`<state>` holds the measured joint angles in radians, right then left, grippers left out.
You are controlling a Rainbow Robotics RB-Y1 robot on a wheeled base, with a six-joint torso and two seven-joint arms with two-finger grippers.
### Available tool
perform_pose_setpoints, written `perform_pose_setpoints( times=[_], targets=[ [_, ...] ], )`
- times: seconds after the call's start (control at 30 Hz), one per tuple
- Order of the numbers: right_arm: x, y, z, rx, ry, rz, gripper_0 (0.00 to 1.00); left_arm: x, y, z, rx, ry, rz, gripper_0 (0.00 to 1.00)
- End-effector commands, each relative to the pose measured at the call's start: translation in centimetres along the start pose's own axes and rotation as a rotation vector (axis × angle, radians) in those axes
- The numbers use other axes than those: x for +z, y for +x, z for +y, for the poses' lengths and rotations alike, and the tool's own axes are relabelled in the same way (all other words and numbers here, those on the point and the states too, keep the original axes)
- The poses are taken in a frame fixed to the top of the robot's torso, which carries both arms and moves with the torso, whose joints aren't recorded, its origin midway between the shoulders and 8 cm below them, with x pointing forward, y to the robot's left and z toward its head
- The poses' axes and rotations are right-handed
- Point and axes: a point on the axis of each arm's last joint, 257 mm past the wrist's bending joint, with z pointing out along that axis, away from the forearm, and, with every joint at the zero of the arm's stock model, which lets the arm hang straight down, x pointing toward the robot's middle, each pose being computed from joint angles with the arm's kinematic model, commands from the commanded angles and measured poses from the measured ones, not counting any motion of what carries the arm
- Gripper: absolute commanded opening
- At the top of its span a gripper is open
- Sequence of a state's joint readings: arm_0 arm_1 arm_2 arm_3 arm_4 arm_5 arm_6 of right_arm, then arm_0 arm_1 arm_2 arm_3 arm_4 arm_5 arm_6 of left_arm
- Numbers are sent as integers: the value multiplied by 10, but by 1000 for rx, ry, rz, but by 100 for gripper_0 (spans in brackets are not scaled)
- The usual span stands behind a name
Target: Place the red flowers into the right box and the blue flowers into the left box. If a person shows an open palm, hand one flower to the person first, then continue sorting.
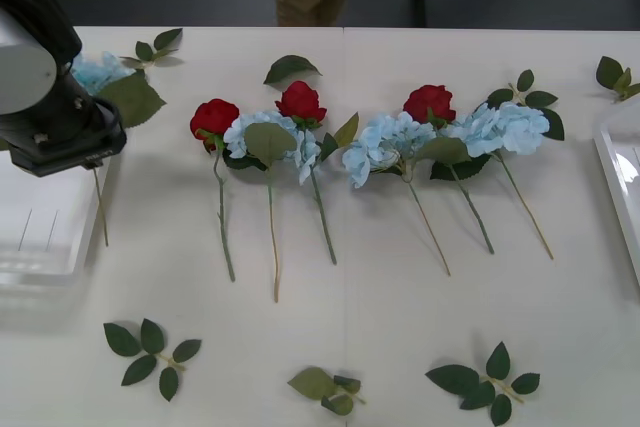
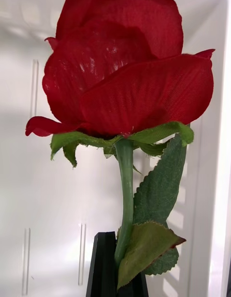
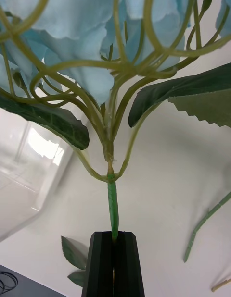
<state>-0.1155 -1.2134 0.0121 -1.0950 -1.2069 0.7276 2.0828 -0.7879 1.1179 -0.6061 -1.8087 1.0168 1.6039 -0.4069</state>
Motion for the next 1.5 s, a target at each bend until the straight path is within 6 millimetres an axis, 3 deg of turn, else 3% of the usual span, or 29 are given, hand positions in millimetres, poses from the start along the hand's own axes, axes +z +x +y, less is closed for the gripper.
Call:
perform_pose_setpoints(
  times=[0.03,0.27,0.3,0.4,0.47,0.57,0.67,0.83,0.97,1.07,1.2,1.3,1.37,1.4,1.43,1.5],
  targets=[
    [7,13,2,-22,13,-15,0,-46,-52,28,54,-22,-115,0],
    [17,23,23,3,-19,-13,3,-45,-84,80,45,-85,-138,0],
    [18,24,23,4,-20,-11,8,-44,-87,83,46,-85,-141,0],
    [17,19,28,5,-30,-23,44,-28,-97,102,42,-67,-144,0],
    [17,13,30,6,-36,-33,57,-15,-104,112,23,-39,-150,0],
    [14,1,31,17,-45,-46,70,1,-113,123,15,-10,-175,0],
    [8,-16,41,42,-95,-48,77,17,-118,131,19,20,-199,0],
    [-12,-62,88,84,-266,-77,81,45,-118,148,35,39,-225,0],
    [-31,-113,145,92,-437,-135,81,65,-116,166,58,38,-247,0],
    [-39,-143,181,90,-526,-179,82,69,-118,176,78,22,-249,0],
    [-33,-160,222,54,-572,-207,81,71,-124,186,85,12,-265,0],
    [-16,-158,249,11,-564,-217,81,71,-127,189,78,12,-274,2],
    [-5,-156,263,-20,-544,-228,81,71,-128,189,74,14,-277,16],
    [2,-152,273,-50,-532,-229,82,71,-129,189,68,14,-278,83],
    [8,-148,280,-66,-524,-227,83,71,-128,190,64,15,-278,100],
    [19,-139,291,-106,-505,-230,83,70,-129,189,63,16,-279,100]
  ],
)
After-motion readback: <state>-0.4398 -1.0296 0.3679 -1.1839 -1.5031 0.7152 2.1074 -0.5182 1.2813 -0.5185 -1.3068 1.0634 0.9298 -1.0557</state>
